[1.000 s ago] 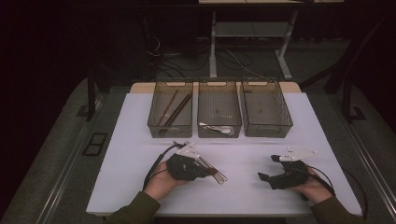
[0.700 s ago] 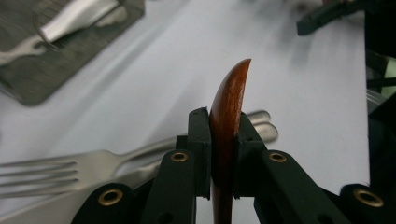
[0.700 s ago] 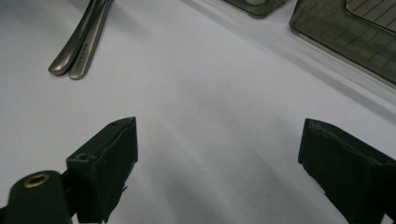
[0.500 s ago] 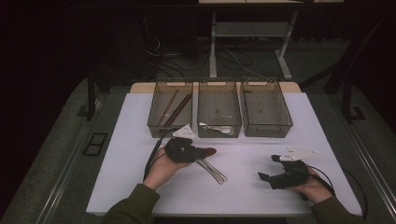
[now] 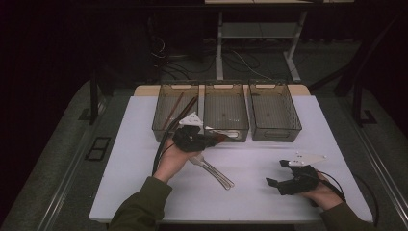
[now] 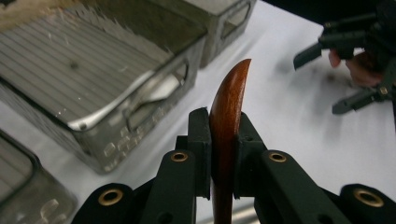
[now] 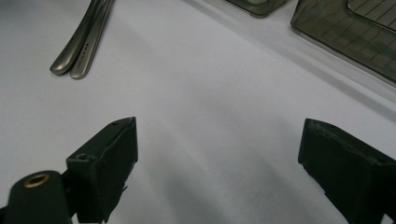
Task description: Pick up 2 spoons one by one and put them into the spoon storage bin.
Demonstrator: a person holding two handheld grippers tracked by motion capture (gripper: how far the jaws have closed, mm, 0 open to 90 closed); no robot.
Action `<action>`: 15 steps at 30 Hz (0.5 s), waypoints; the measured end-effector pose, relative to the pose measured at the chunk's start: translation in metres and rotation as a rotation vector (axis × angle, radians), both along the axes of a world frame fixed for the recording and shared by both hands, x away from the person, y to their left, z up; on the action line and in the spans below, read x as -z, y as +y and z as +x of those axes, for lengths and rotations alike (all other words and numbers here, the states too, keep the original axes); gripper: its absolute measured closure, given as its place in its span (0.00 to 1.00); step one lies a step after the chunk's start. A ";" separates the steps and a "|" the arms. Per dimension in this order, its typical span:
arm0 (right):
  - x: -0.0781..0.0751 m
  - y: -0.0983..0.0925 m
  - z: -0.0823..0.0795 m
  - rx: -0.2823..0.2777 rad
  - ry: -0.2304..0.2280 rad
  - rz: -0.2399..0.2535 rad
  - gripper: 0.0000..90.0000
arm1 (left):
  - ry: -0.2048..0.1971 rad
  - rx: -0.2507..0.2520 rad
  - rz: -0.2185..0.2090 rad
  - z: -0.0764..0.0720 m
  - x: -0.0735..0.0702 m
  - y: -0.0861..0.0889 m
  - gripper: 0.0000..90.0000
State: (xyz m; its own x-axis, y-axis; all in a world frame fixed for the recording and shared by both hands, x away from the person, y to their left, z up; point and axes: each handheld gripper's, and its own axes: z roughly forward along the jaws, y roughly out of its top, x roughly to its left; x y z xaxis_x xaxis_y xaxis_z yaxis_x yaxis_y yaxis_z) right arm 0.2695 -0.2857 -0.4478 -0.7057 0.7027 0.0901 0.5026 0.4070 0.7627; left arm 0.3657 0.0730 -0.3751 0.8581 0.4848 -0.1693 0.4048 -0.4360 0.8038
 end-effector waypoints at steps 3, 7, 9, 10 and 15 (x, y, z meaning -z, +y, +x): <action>0.000 0.000 0.000 0.000 -0.003 0.000 0.13 | -0.010 -0.005 -0.005 0.008 -0.006 -0.004 0.89; 0.000 0.000 0.000 0.000 -0.004 0.002 0.13 | -0.019 -0.016 -0.015 0.019 -0.013 -0.011 0.89; 0.000 0.000 0.000 -0.001 -0.003 0.002 0.13 | -0.024 -0.020 -0.014 0.024 -0.016 -0.014 0.89; 0.000 0.000 0.000 0.000 -0.001 0.003 0.13 | -0.027 -0.025 -0.015 0.027 -0.017 -0.016 0.89; 0.000 0.000 0.000 -0.001 -0.001 0.005 0.13 | -0.030 -0.047 -0.020 0.044 -0.023 -0.022 0.89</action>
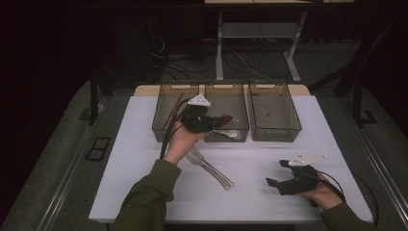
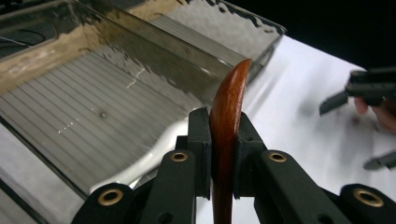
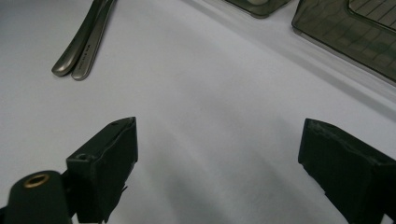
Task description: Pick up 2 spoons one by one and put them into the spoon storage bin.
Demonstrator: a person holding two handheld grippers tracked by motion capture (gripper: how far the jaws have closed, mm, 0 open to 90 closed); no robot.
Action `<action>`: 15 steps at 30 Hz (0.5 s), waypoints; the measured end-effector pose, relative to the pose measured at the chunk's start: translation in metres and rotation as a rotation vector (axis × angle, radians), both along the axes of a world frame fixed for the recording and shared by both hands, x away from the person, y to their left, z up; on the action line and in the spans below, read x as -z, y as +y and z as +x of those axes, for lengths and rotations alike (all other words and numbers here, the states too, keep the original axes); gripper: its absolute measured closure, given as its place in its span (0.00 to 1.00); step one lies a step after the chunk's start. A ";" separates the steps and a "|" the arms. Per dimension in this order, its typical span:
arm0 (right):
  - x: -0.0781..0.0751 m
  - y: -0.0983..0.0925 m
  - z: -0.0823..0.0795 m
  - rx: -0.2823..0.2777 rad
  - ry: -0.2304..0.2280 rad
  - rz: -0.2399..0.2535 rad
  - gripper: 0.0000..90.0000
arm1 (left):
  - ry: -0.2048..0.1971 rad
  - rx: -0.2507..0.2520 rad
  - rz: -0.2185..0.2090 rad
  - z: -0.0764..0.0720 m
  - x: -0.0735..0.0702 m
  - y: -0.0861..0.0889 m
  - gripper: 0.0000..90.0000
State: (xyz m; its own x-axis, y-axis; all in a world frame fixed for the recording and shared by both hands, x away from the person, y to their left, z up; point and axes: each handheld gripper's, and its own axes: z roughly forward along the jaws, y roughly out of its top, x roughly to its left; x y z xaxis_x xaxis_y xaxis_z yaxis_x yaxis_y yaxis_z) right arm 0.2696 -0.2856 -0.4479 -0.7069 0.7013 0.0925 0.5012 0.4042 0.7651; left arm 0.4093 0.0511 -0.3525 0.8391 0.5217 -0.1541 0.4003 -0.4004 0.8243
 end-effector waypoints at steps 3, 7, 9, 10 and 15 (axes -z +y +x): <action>0.000 0.000 0.000 0.001 0.000 0.001 0.13 | 0.001 -0.011 0.000 0.009 -0.003 -0.004 0.89; 0.000 0.000 0.000 0.000 -0.001 0.003 0.13 | -0.002 -0.022 0.000 0.020 -0.007 -0.011 0.89; 0.000 0.000 0.000 0.001 0.002 0.006 0.13 | -0.002 -0.026 -0.003 0.027 -0.008 -0.015 0.89; 0.000 0.000 0.000 0.000 0.001 0.006 0.13 | -0.002 -0.029 -0.002 0.030 -0.009 -0.017 0.89; -0.001 0.000 0.000 -0.002 0.003 0.010 0.13 | -0.006 -0.050 -0.006 0.045 -0.012 -0.026 0.89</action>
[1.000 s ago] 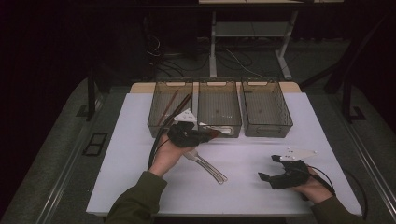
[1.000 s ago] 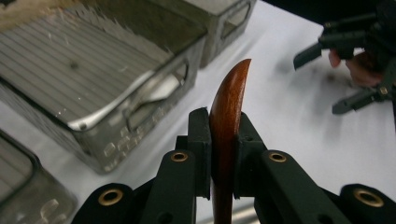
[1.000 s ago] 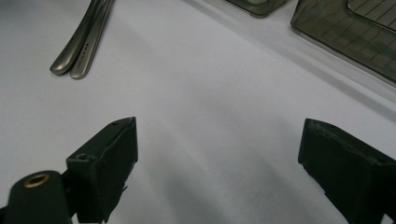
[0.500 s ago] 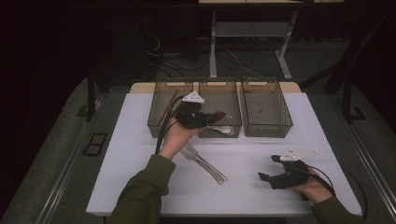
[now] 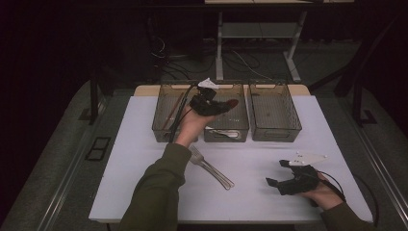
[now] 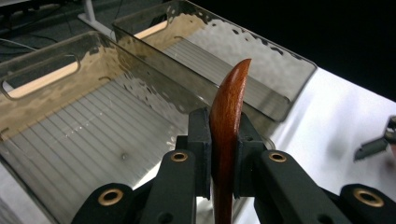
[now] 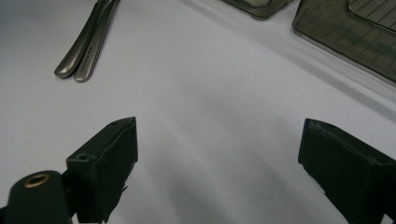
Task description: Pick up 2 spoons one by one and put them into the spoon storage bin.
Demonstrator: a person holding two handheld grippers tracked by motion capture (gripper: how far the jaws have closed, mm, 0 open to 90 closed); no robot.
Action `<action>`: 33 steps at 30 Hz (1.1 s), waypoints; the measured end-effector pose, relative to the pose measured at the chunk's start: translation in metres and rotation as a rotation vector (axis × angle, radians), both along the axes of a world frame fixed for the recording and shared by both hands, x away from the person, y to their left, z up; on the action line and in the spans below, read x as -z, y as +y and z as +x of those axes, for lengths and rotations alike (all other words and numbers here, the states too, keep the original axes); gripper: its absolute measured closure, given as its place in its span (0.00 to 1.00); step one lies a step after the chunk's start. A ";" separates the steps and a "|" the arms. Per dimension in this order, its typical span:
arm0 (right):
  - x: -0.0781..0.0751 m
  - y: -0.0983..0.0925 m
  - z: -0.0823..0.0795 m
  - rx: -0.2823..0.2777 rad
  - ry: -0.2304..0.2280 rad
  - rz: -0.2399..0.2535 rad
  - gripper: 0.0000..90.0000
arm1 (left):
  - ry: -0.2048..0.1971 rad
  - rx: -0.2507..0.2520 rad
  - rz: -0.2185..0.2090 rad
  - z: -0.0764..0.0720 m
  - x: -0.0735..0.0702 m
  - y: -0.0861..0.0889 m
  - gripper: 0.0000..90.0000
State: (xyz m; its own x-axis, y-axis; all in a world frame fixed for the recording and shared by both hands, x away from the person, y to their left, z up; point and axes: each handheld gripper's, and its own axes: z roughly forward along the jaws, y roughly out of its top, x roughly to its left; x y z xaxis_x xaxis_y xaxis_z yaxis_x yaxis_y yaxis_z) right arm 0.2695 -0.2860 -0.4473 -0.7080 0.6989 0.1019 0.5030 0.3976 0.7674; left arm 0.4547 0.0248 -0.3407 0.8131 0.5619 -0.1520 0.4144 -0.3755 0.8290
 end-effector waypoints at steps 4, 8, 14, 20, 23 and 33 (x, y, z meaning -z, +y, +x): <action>0.000 0.000 0.000 0.000 -0.003 0.000 0.13 | 0.005 -0.017 -0.004 0.012 0.000 -0.007 0.89; -0.001 0.000 -0.001 -0.003 -0.004 0.003 0.13 | 0.010 -0.027 -0.004 0.022 0.001 -0.016 0.89; 0.000 -0.001 0.000 -0.008 -0.002 0.004 0.13 | 0.015 -0.034 -0.009 0.035 0.010 -0.030 0.89; 0.000 -0.001 -0.001 -0.007 -0.005 0.006 0.13 | 0.040 -0.049 -0.036 0.044 0.024 -0.038 0.89; -0.001 -0.001 -0.001 -0.011 -0.003 0.004 0.13 | 0.056 -0.057 -0.035 0.047 0.032 -0.041 0.89; 0.000 -0.002 0.000 -0.011 -0.001 0.011 0.13 | 0.095 -0.114 -0.001 0.050 0.043 -0.042 0.67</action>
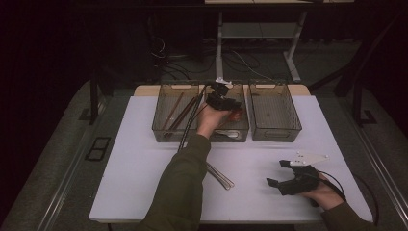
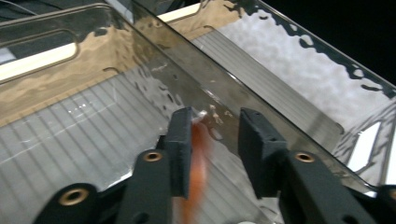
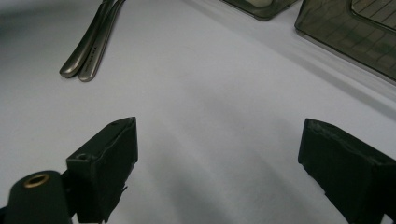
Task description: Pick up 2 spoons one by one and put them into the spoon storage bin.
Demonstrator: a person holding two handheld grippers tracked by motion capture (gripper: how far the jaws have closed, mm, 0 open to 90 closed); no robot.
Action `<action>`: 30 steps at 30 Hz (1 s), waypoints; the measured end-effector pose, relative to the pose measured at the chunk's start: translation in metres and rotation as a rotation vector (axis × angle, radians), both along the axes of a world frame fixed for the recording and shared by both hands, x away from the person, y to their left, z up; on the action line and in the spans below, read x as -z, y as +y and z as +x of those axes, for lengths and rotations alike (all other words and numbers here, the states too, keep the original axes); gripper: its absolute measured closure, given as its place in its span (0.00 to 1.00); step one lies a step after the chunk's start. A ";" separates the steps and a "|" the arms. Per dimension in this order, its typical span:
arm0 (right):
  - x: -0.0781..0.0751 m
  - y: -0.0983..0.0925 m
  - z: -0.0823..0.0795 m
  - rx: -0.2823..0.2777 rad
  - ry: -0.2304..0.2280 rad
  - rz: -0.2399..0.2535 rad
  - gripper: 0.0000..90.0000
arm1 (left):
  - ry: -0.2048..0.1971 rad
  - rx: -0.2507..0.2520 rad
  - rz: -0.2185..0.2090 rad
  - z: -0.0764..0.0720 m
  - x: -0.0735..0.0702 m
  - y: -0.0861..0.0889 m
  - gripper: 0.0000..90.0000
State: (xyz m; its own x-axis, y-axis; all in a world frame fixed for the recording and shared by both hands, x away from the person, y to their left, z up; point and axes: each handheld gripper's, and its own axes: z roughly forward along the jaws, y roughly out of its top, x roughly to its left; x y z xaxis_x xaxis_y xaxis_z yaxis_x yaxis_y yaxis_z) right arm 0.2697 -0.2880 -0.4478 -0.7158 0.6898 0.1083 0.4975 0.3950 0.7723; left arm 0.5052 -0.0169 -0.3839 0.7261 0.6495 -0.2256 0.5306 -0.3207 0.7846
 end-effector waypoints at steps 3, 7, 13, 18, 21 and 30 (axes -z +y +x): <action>0.000 0.000 0.000 -0.002 -0.001 -0.001 0.13 | -0.013 0.019 0.023 -0.002 -0.003 0.002 0.60; 0.000 0.001 0.000 -0.001 0.001 -0.007 0.13 | -0.034 0.047 0.006 -0.012 -0.009 0.005 0.52; 0.001 0.002 0.001 -0.004 0.006 -0.009 0.13 | -0.060 0.093 0.018 -0.034 -0.014 0.016 0.45; 0.001 0.003 0.001 -0.001 0.009 -0.011 0.13 | -0.073 0.124 0.032 -0.054 -0.013 0.026 0.42; 0.001 0.004 0.003 -0.003 0.011 -0.014 0.13 | -0.064 0.135 0.019 -0.065 -0.011 0.035 0.45; 0.002 0.004 0.004 0.001 0.010 -0.015 0.13 | -0.063 0.172 0.044 -0.103 0.002 0.061 0.67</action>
